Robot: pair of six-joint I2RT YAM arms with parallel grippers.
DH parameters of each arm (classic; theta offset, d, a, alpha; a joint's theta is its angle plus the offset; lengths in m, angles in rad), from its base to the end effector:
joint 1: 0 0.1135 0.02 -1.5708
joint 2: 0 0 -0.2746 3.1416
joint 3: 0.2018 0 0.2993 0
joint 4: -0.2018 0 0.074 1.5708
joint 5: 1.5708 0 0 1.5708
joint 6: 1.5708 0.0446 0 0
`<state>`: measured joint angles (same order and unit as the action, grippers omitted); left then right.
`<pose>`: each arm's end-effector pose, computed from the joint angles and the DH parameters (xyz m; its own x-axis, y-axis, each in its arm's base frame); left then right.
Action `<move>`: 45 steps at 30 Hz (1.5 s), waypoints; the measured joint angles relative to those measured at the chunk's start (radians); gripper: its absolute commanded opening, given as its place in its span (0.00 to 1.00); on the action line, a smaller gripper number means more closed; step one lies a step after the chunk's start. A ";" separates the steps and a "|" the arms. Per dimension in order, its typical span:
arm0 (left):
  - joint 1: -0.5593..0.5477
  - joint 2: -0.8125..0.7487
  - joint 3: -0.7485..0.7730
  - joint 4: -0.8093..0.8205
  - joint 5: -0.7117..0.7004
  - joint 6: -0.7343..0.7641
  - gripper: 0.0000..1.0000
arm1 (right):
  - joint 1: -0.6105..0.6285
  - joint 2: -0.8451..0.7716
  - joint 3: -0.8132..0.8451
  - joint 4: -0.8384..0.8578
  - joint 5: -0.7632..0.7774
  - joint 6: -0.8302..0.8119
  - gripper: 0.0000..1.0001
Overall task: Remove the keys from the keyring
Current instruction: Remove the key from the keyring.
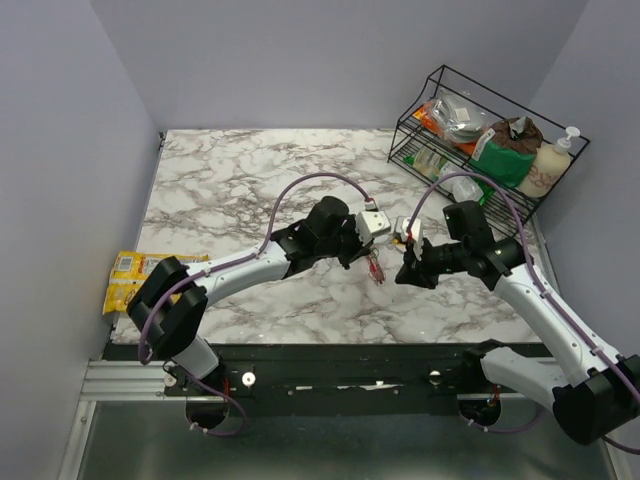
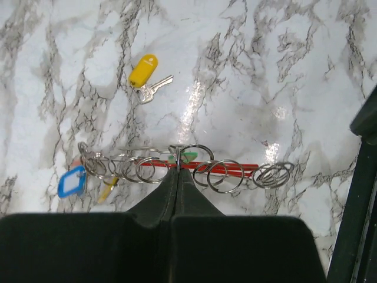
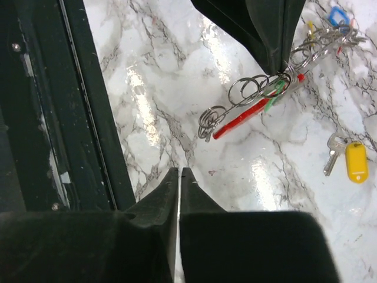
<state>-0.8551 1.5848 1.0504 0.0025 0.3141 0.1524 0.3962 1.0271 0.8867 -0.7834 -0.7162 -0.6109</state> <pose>0.2567 -0.3162 0.2313 -0.1934 0.4425 -0.8756 0.9326 0.3601 -0.0240 0.2116 0.1202 0.2810 -0.2266 -0.5638 -0.7942 -0.9597 0.2683 0.0833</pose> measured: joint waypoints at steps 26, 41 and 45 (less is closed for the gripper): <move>-0.003 -0.209 0.119 -0.368 0.384 0.227 0.00 | -0.051 -0.031 0.043 0.115 -0.267 0.090 0.56; 0.004 -0.191 0.152 -0.332 0.375 0.119 0.00 | -0.006 -0.090 -0.070 0.271 -0.236 0.159 0.68; 0.010 -0.184 0.154 -0.317 0.375 0.094 0.00 | 0.016 -0.089 -0.082 0.307 -0.192 0.171 0.68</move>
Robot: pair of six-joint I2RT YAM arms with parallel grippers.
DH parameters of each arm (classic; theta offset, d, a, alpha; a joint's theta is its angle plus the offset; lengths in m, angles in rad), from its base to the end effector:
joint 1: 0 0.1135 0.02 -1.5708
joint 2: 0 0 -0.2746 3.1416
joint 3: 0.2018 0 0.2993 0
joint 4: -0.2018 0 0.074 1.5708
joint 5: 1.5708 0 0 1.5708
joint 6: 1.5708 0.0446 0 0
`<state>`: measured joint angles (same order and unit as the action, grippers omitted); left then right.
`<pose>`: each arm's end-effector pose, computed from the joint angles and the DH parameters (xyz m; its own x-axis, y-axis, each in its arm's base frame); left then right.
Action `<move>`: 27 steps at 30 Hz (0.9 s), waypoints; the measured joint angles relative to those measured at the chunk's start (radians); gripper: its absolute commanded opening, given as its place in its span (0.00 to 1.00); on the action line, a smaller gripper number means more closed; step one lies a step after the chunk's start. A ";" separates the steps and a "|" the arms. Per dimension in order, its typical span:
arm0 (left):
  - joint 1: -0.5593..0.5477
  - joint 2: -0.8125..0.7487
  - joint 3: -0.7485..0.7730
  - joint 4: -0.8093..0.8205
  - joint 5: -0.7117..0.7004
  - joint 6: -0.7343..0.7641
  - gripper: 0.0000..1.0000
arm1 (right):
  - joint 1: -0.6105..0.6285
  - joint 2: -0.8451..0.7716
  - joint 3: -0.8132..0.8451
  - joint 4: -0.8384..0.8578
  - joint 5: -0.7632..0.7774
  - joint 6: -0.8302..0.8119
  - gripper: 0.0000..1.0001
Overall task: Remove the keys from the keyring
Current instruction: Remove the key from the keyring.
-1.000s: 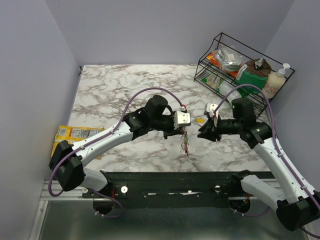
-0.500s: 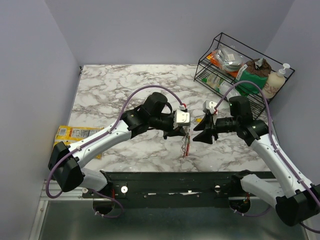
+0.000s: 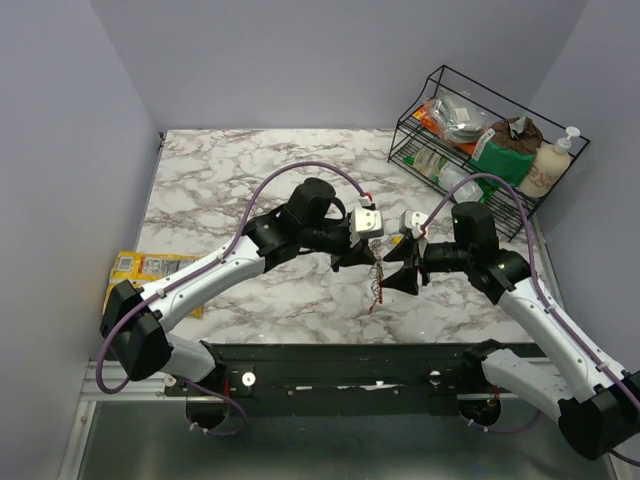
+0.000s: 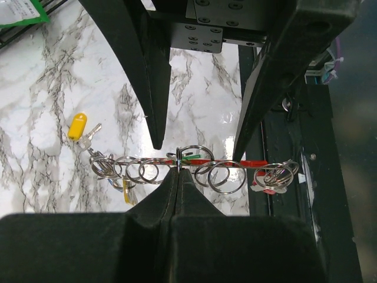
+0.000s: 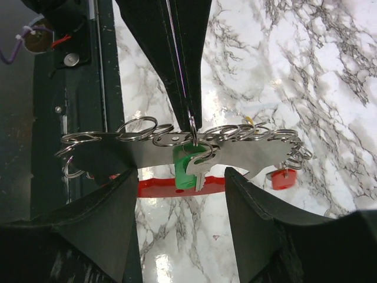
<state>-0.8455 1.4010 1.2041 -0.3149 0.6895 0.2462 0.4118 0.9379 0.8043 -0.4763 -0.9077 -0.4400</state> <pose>0.2225 -0.2938 0.3325 -0.0847 0.3790 -0.9215 0.9960 0.0045 -0.0897 0.2053 0.1280 0.2972 -0.1178 -0.3376 -0.9339 -0.9821 0.1788 0.0593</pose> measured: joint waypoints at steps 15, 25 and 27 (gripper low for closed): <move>0.010 0.016 0.000 0.007 0.002 -0.055 0.00 | 0.032 0.025 -0.008 0.101 0.134 0.048 0.67; 0.018 0.017 0.000 0.018 0.002 -0.068 0.00 | 0.038 0.027 -0.008 0.104 0.134 0.047 0.68; 0.020 0.017 0.000 0.022 0.002 -0.071 0.00 | 0.042 0.027 -0.008 0.103 0.130 0.046 0.68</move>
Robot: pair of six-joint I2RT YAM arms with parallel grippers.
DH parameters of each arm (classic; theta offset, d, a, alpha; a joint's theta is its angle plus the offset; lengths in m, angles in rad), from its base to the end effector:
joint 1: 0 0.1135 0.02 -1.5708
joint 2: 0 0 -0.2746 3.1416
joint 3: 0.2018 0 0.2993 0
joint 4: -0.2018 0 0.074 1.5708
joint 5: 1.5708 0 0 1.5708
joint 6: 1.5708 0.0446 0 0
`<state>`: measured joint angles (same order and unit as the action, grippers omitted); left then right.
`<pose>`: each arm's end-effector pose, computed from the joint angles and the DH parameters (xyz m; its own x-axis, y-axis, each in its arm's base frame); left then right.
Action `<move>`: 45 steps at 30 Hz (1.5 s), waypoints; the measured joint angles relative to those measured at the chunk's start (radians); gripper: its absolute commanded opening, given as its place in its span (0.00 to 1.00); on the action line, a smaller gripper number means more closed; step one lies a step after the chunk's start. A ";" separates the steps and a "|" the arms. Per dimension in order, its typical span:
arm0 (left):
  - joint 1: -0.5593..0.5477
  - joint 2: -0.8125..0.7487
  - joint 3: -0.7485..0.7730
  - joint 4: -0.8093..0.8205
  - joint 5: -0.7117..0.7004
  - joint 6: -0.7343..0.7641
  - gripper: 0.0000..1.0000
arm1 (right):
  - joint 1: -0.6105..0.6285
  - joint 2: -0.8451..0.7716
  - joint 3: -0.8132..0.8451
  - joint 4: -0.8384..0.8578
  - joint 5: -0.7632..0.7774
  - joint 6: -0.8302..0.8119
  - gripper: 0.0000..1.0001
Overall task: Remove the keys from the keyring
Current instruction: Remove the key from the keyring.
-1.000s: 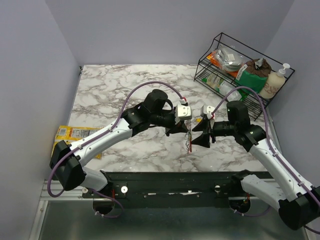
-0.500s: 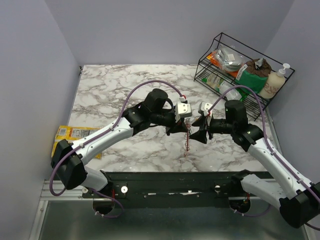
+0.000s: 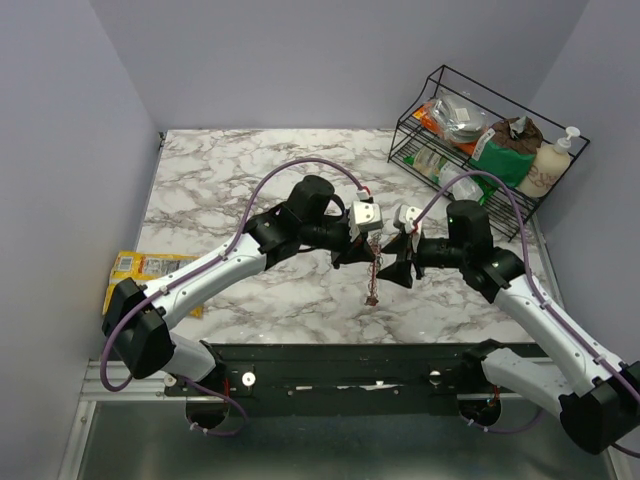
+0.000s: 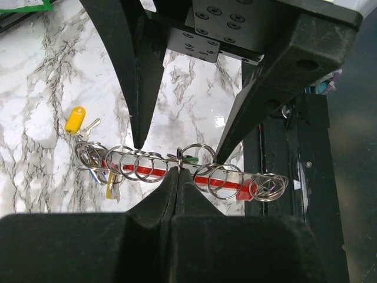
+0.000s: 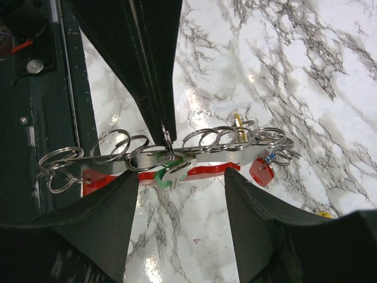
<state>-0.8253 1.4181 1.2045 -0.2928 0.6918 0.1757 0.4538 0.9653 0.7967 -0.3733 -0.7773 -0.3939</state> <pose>0.2316 -0.2928 0.3288 -0.1589 0.3706 -0.9151 0.9872 0.0485 -0.1518 0.2141 0.1392 0.2947 -0.1009 -0.3536 -0.9300 -0.9652 0.2616 0.0052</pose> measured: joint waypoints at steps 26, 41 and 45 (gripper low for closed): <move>0.008 0.020 0.005 0.041 0.006 -0.033 0.00 | 0.043 0.019 -0.013 0.040 0.117 0.019 0.08; 0.008 0.021 0.005 0.045 0.010 -0.031 0.00 | 0.043 -0.032 -0.017 0.033 0.149 -0.004 0.01; 0.008 0.021 0.005 0.045 0.010 -0.026 0.00 | 0.043 -0.052 -0.018 0.028 0.164 -0.020 0.01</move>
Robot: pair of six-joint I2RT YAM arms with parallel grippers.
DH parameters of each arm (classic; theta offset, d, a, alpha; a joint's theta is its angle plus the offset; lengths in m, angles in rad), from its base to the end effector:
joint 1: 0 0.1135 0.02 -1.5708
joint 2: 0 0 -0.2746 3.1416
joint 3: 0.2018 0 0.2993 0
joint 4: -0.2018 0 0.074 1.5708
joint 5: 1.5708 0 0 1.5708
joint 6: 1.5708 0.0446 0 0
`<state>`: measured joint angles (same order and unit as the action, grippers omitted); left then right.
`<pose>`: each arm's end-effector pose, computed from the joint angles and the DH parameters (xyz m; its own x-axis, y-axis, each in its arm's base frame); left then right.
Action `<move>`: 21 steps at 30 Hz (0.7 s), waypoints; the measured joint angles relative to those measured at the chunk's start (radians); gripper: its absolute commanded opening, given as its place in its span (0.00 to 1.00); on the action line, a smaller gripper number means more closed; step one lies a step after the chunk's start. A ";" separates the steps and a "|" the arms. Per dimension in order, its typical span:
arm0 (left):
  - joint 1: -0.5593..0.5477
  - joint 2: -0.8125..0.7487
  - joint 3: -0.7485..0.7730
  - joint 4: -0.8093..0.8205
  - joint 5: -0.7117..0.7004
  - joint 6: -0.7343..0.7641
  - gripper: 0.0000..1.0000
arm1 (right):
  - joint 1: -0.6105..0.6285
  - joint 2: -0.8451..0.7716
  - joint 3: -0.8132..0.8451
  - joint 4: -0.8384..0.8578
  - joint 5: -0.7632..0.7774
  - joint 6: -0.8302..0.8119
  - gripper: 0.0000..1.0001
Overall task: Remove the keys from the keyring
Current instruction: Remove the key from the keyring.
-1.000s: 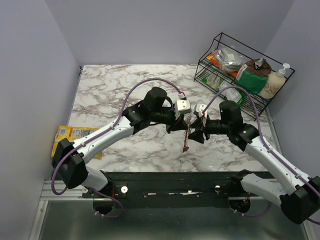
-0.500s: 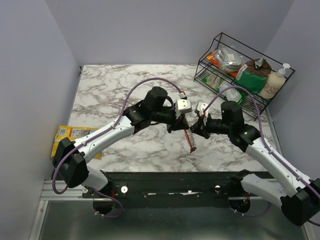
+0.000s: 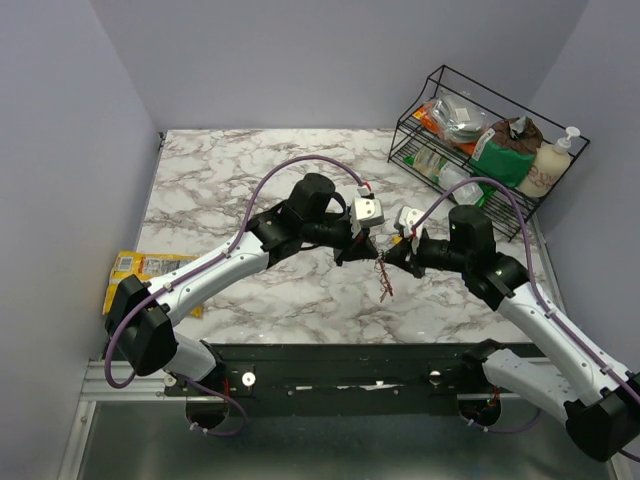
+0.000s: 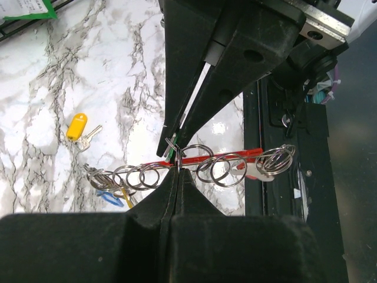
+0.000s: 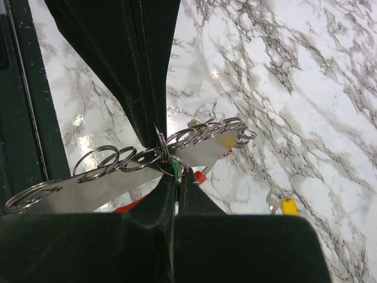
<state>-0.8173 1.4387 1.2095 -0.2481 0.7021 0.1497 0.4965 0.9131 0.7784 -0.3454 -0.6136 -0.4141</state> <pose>0.2383 -0.2961 0.3279 -0.1692 0.3468 -0.9226 0.9856 0.0529 -0.1609 0.2065 0.1411 0.2999 -0.0344 -0.3928 -0.9190 -0.9310 0.3469 -0.1134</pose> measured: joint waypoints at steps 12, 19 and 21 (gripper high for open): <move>0.000 0.000 -0.010 0.001 0.000 0.023 0.00 | 0.005 -0.005 0.000 -0.016 0.068 -0.046 0.01; 0.001 0.000 -0.012 0.010 0.003 0.039 0.00 | 0.013 -0.022 0.023 -0.054 0.101 -0.084 0.01; -0.003 0.000 -0.012 0.015 0.002 0.047 0.00 | 0.013 -0.024 0.041 -0.074 0.109 -0.096 0.01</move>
<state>-0.8200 1.4384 1.1973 -0.2333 0.7044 0.1967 0.5098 0.8890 0.8192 -0.4194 -0.5045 -0.5102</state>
